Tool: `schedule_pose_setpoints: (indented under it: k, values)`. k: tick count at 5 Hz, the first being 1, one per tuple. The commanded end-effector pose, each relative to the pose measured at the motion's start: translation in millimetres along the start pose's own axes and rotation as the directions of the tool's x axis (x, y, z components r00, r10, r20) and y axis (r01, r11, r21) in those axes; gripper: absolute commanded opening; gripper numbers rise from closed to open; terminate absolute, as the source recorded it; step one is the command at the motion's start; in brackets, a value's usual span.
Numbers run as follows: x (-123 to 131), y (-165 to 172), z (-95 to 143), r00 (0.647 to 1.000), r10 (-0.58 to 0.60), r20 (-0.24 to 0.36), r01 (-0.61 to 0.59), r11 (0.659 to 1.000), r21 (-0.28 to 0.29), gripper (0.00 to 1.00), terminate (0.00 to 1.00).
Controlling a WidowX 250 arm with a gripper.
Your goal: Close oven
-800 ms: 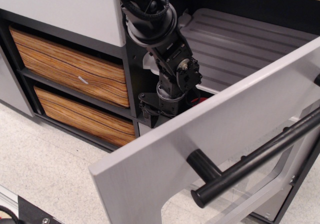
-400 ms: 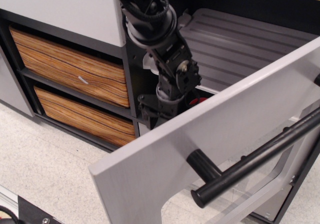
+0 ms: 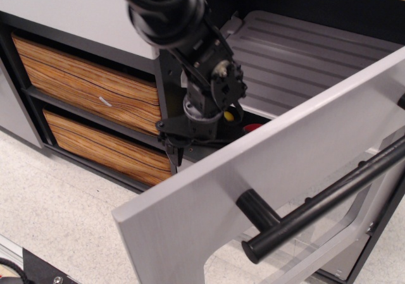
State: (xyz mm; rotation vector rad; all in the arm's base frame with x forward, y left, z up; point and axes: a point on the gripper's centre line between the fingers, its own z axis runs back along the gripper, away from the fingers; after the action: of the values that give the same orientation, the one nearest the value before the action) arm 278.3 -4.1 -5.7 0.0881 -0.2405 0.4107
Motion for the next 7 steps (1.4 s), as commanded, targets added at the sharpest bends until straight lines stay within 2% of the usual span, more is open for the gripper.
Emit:
schedule_pose_setpoints:
  k: [1,2,3,5,6,7]
  values:
    - [-4.0,-16.8,71.3,0.980,0.199,-0.008,-0.199,0.979,-0.049,1.00,0.00]
    - [-9.7,-26.4,98.1,0.964,0.256,-0.072,-0.259,0.965,-0.035,1.00,0.00]
    - [-18.3,-36.0,126.5,0.950,0.298,-0.097,-0.304,0.951,-0.062,1.00,0.00]
    - [-28.2,-51.2,168.8,0.934,0.315,-0.166,-0.340,0.928,-0.153,1.00,0.00]
    - [-33.0,-56.6,187.9,0.917,0.360,-0.171,-0.387,0.907,-0.166,1.00,0.00]
    - [-34.3,-64.4,206.1,0.894,0.408,-0.186,-0.435,0.889,-0.141,1.00,0.00]
